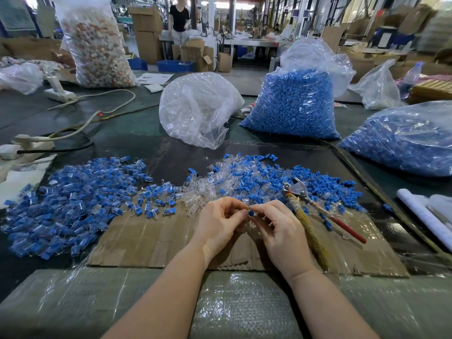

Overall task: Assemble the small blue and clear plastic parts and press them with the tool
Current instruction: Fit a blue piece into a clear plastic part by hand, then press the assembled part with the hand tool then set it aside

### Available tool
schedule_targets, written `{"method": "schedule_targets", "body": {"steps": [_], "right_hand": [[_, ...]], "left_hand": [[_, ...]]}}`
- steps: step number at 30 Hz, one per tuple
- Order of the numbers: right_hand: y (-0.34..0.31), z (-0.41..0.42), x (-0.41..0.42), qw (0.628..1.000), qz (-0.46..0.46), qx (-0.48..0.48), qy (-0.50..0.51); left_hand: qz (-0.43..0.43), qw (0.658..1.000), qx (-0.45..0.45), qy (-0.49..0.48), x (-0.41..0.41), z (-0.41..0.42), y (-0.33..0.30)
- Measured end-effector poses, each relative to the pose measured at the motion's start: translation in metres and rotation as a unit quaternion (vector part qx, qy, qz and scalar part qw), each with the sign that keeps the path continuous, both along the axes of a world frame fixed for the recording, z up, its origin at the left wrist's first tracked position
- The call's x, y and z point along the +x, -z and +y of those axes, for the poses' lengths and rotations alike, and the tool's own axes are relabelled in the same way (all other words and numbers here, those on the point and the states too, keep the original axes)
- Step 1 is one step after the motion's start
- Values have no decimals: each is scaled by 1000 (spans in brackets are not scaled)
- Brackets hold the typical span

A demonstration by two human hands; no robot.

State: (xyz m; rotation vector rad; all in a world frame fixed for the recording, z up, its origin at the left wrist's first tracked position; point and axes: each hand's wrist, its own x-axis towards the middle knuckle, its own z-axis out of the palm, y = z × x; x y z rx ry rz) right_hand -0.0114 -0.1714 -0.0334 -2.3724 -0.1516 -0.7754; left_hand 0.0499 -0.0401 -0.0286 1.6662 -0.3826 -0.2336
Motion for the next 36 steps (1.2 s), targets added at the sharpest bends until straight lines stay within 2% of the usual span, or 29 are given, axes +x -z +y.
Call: {"method": "schedule_targets", "body": {"steps": [13, 16, 18, 20, 23, 25, 27, 33, 36], "right_hand": [[-1, 1, -1, 1000, 4, -6, 6], [-5, -1, -2, 998, -21, -1, 58], [-11, -6, -3, 990, -20, -9, 136], [-17, -13, -4, 969, 54, -44, 237], [-26, -28, -7, 883, 273, -128, 359], [-31, -36, -8, 842, 365, -135, 373], [-33, -40, -7, 828, 400, -137, 368], [-43, -34, -10, 849, 333, -196, 359], [-51, -31, -14, 892, 285, -183, 300]], "left_hand": [[-23, 999, 21, -15, 0, -1, -2], [-10, 1000, 13, -17, 0, -1, -2], [-3, 1000, 7, -18, -1, -1, -3], [7, 1000, -3, -14, -1, -1, -3], [30, 999, -30, -12, -2, -2, -4], [32, 999, -34, -12, -2, -3, -4], [35, 999, -40, -12, -1, -3, -4], [63, 995, -77, -24, -1, -3, -6], [110, 986, -121, -35, 0, -4, -11]]}}
